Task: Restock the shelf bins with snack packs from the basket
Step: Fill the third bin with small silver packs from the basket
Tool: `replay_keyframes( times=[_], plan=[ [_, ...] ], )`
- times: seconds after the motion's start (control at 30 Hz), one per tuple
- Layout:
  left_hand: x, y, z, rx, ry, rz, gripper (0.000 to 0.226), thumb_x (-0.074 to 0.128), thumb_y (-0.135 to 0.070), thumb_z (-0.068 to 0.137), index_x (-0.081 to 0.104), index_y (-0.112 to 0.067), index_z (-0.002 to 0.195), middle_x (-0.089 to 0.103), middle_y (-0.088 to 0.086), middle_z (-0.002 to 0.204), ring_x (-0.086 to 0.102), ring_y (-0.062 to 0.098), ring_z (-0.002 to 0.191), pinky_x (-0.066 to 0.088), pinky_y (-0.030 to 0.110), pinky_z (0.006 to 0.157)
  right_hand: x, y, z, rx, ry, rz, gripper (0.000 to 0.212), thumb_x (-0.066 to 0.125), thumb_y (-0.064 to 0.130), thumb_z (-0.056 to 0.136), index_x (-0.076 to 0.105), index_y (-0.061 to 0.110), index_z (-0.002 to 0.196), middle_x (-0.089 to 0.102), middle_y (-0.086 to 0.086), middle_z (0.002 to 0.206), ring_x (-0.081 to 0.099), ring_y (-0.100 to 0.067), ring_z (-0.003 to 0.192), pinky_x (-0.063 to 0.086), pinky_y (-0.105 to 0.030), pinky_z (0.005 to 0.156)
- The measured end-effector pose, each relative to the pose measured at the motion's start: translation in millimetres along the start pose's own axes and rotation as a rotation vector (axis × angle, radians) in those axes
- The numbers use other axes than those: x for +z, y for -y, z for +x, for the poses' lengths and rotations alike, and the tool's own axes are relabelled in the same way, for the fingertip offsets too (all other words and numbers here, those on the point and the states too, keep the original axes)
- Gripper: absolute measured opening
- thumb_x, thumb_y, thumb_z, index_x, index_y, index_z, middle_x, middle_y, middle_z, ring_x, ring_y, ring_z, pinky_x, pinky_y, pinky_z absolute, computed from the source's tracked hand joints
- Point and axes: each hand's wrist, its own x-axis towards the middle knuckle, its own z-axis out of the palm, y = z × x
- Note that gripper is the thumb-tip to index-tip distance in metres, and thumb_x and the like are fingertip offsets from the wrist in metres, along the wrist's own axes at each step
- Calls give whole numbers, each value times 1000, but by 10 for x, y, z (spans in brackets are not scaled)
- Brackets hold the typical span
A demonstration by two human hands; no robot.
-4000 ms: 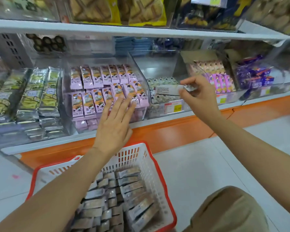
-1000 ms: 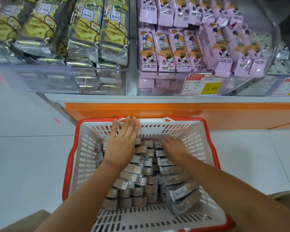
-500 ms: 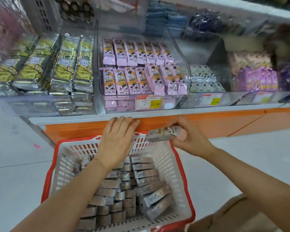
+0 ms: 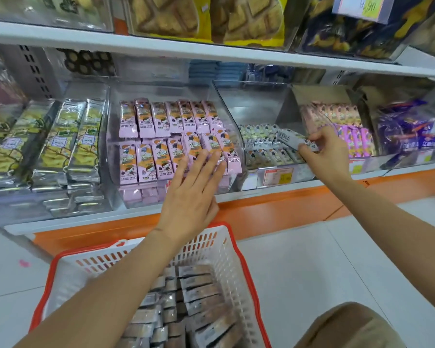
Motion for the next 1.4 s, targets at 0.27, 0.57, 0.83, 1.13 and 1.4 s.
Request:
replay_keyframes(
  times=[0.27,0.57,0.83,1.13,1.4],
  plan=[
    [192,5,50,5,-34,66,67,40,-29,90,28,-8,152,26,14,161,20,31,149,12,52,121,524,-160,808,3,-8,-403,24,65,16,87,56,6,106,63,-18,91,61,-37,87,48,-40,69],
    [289,9,56,-9,-82,49,66,44,-27,90,33,-9,152,29,12,160,24,29,148,30,49,111,899,-324,1111,-124,187,-906,31,64,22,91,59,9,118,58,-22,108,61,-40,98,43,-37,70],
    [259,6,45,-22,-31,70,66,42,-27,88,35,-9,152,28,11,160,23,28,148,26,47,112,746,-221,957,-146,167,-744,33,66,27,89,65,12,119,56,-20,110,59,-40,98,51,-44,74],
    [145,-31,-117,-37,-51,64,70,43,-24,88,28,-7,154,20,11,162,16,29,150,5,49,122,334,448,199,-394,61,-59,12,63,15,88,69,15,98,64,-3,91,56,-11,65,51,-30,66],
    [305,89,-825,49,-37,-55,43,44,-24,81,48,-10,122,46,9,124,45,29,114,30,44,102,586,852,-1070,-546,358,205,5,62,12,87,66,13,87,58,10,74,52,2,61,35,-7,59]
  ],
)
